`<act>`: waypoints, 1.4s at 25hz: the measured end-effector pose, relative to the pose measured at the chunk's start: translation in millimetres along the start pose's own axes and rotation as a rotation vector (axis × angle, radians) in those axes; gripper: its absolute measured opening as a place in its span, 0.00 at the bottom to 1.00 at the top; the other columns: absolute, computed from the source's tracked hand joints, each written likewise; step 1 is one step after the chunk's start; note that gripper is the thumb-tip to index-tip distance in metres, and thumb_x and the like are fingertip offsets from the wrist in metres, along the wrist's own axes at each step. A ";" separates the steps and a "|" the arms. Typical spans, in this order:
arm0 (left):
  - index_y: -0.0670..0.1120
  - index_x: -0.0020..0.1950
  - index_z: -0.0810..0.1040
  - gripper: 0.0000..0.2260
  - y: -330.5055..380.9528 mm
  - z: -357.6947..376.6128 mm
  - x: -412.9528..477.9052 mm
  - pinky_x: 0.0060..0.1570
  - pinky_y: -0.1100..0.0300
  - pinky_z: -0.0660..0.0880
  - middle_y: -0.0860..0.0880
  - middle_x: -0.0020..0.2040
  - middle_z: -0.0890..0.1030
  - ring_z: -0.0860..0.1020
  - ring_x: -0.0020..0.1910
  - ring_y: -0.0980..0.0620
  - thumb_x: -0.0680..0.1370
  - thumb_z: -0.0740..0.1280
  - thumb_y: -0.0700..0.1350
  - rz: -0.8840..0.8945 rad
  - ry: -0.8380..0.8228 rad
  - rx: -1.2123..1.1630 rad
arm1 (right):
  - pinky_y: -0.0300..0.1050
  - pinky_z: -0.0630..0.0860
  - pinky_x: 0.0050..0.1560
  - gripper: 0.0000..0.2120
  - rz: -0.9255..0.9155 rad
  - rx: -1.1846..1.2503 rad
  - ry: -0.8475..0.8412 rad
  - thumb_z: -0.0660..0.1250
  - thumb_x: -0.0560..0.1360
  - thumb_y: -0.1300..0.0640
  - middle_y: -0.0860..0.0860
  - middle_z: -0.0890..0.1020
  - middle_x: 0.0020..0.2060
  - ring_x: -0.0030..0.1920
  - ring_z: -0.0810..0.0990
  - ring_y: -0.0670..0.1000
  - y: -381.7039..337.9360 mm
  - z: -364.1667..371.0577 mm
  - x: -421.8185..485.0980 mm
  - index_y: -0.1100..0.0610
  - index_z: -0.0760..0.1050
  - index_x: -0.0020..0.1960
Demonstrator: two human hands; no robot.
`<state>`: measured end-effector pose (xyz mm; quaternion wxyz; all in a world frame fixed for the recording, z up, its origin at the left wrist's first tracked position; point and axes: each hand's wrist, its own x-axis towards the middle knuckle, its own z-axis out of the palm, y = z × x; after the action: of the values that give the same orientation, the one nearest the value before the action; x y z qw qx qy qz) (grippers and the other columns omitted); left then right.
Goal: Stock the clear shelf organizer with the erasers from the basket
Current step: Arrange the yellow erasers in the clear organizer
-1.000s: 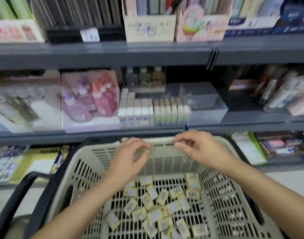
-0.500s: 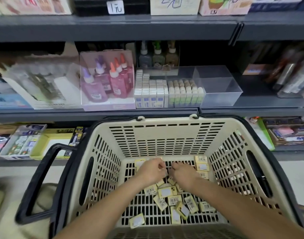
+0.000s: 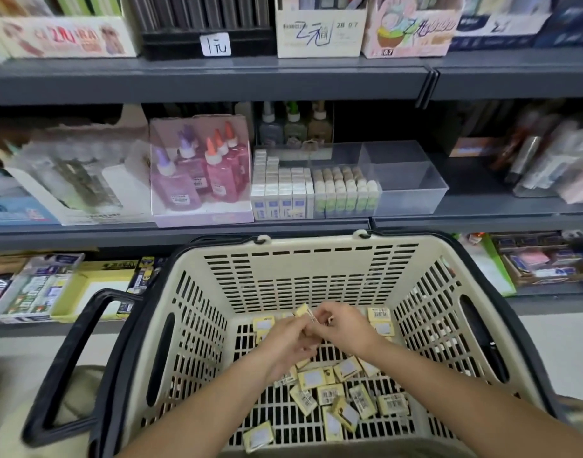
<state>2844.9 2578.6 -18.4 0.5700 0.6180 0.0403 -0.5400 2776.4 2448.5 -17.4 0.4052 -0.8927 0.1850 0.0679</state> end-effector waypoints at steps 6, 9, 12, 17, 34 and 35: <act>0.37 0.63 0.71 0.12 6.7 -29.1 1.9 0.48 0.55 0.78 0.40 0.54 0.80 0.80 0.51 0.47 0.80 0.60 0.38 -0.041 0.128 0.039 | 0.39 0.74 0.46 0.12 0.069 -0.133 -0.248 0.70 0.71 0.48 0.46 0.79 0.47 0.48 0.78 0.46 18.6 20.8 -12.6 0.52 0.77 0.52; 0.40 0.60 0.72 0.11 5.3 -38.4 0.9 0.47 0.56 0.78 0.40 0.52 0.80 0.80 0.50 0.45 0.79 0.60 0.33 -0.055 0.082 -0.013 | 0.44 0.72 0.46 0.23 -0.043 -0.533 -0.400 0.69 0.72 0.48 0.49 0.74 0.57 0.55 0.76 0.52 18.8 47.8 -20.1 0.52 0.69 0.64; 0.41 0.57 0.73 0.11 2.1 -42.1 3.1 0.50 0.54 0.79 0.41 0.54 0.80 0.81 0.51 0.44 0.78 0.60 0.31 -0.079 0.017 -0.034 | 0.42 0.74 0.40 0.17 -0.078 -0.611 -0.352 0.66 0.73 0.49 0.51 0.77 0.53 0.49 0.77 0.52 14.4 49.0 -16.9 0.54 0.71 0.60; 0.40 0.56 0.75 0.10 -0.9 -46.0 11.8 0.43 0.58 0.79 0.40 0.56 0.79 0.79 0.50 0.46 0.77 0.60 0.32 -0.081 0.030 -0.083 | 0.36 0.72 0.30 0.07 0.232 0.159 -0.116 0.61 0.78 0.54 0.50 0.81 0.41 0.35 0.80 0.45 8.9 13.0 -4.4 0.57 0.73 0.50; 0.46 0.53 0.73 0.13 -8.4 -38.6 13.6 0.38 0.53 0.80 0.39 0.51 0.81 0.83 0.43 0.43 0.73 0.70 0.34 -0.126 0.015 -0.153 | 0.47 0.74 0.55 0.21 0.010 -0.637 -0.466 0.70 0.72 0.51 0.52 0.73 0.58 0.58 0.74 0.52 32.5 36.7 -21.3 0.57 0.70 0.62; 0.48 0.54 0.71 0.16 -8.4 -38.8 13.3 0.37 0.52 0.80 0.39 0.53 0.80 0.83 0.42 0.44 0.72 0.69 0.32 -0.129 0.020 -0.177 | 0.46 0.73 0.53 0.19 -0.004 -0.643 -0.453 0.70 0.72 0.52 0.52 0.73 0.57 0.56 0.74 0.52 31.8 38.6 -21.1 0.57 0.71 0.60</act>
<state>2868.9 2603.0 -42.5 0.5859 0.5666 0.1334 -0.5639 2745.7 2464.0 -59.4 0.1353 -0.9370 0.0584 0.3167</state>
